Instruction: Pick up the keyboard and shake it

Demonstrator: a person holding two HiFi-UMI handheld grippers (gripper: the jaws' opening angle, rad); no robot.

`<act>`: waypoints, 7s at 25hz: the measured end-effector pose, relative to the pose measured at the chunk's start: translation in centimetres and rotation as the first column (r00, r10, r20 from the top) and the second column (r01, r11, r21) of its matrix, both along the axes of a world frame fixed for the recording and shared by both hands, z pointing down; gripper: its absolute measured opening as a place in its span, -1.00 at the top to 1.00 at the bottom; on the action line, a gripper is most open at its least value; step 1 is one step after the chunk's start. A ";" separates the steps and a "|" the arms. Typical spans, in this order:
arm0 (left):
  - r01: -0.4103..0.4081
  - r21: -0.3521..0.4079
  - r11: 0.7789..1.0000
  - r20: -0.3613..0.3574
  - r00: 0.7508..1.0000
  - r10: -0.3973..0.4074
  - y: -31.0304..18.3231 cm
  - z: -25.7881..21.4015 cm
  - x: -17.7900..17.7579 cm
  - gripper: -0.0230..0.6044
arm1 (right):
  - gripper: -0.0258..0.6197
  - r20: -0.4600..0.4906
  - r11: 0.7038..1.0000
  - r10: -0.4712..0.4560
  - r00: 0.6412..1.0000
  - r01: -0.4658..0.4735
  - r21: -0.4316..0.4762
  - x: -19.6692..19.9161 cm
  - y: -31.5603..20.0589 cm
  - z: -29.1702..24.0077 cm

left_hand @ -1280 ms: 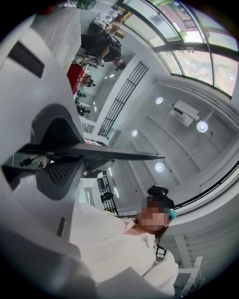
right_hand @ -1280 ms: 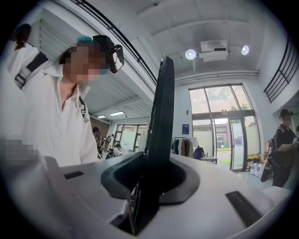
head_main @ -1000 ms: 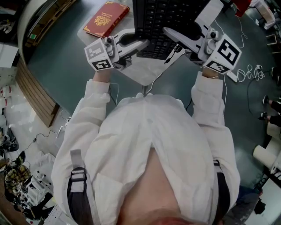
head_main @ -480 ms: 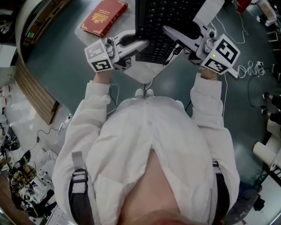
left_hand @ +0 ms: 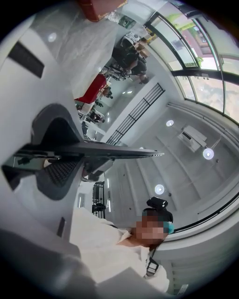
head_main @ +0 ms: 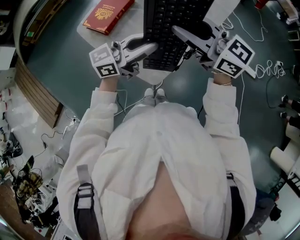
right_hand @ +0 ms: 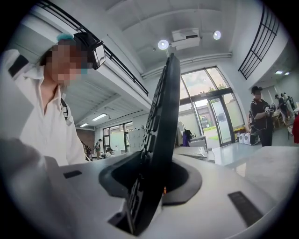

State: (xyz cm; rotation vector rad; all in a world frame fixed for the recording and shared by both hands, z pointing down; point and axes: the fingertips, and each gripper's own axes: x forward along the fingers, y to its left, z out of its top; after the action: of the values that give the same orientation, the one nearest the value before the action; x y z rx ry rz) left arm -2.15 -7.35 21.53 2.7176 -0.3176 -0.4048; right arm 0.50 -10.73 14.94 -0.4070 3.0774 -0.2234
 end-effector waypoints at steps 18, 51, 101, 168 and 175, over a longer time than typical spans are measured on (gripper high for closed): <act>0.019 -0.204 0.979 0.018 1.000 -0.016 0.1 7.1 0.0 0.69 | 0.49 -0.007 0.975 0.040 0.999 -0.041 -0.217 0.2 -1.4 8.1; 0.104 -0.495 0.863 0.136 0.990 -0.041 -2.8 18.8 -0.7 0.66 | 0.33 -0.122 0.844 0.131 0.984 -0.175 -0.507 -0.1 -6.3 22.0; 0.269 -0.652 0.709 0.415 0.909 0.036 -3.6 27.2 -0.5 0.47 | 0.24 -0.253 0.681 0.109 0.961 -0.258 -0.686 0.7 -8.3 32.6; 0.431 -0.657 0.618 0.609 0.787 0.098 -2.6 30.2 -0.9 0.40 | -0.04 -0.696 0.636 0.035 0.717 -0.554 -0.538 1.9 -8.8 37.1; 0.450 -0.608 0.654 0.673 0.729 0.123 -2.7 30.4 -0.7 0.36 | -0.06 -0.700 0.636 0.046 0.712 -0.561 -0.529 2.3 -8.8 37.3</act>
State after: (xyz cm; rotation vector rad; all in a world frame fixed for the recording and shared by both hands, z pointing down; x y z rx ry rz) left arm -2.87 -10.00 51.90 1.8754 -0.7597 0.6046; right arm 2.82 -19.49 52.22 -1.3164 3.2466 -1.6379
